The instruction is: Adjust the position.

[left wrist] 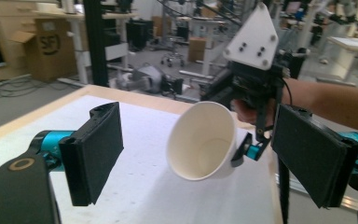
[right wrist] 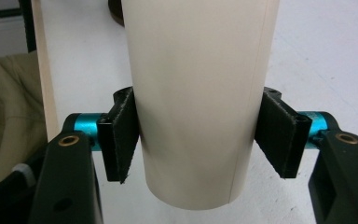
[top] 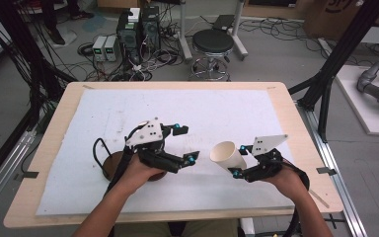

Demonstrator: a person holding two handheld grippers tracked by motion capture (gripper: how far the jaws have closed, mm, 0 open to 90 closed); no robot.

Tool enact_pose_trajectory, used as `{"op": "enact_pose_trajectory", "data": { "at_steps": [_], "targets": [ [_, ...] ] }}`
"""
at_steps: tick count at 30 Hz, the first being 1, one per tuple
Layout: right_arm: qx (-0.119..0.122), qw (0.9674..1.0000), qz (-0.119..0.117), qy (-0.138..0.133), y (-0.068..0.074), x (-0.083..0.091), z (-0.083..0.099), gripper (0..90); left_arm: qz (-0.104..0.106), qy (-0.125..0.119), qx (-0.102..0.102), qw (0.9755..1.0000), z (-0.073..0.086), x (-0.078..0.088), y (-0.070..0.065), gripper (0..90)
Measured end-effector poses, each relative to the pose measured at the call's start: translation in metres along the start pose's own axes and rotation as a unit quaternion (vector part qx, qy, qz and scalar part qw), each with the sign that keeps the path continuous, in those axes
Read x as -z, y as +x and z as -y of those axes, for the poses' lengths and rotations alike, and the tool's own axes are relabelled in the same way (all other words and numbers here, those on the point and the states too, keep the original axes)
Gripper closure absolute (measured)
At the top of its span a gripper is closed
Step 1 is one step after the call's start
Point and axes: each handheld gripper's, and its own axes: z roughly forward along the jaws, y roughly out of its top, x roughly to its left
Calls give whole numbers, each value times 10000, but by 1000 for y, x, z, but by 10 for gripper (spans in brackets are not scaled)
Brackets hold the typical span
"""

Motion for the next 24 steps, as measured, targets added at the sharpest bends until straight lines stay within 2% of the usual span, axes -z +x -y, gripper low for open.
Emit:
{"op": "enact_pose_trajectory", "data": {
  "at_steps": [4, 7, 13, 15, 20, 24],
  "targets": [
    [-116, 9998, 14, -139, -1, 3, 3, 360, -297, -238, 43, 9993, -10, 22, 7, 179],
    [-162, 9997, 2, -168, -1, 5, 5, 360, -394, -445, 109, 9982, -18, 38, 12, 183],
    [-178, 9997, 8, -181, -3, 4, 6, 359, -625, -579, 63, 9963, -27, 68, 21, 183],
    [-196, 9996, 41, -191, -3, 4, 6, 359, -761, -603, 54, 9953, -28, 79, 25, 183],
    [-226, 9995, 77, -228, -4, 2, 7, 359, -1111, -621, 44, 9919, -23, 104, 34, 183],
    [-250, 9993, 105, -262, -4, 3, 8, 359, -1458, -696, 41, 9869, -19, 128, 42, 183]
  ]
}}
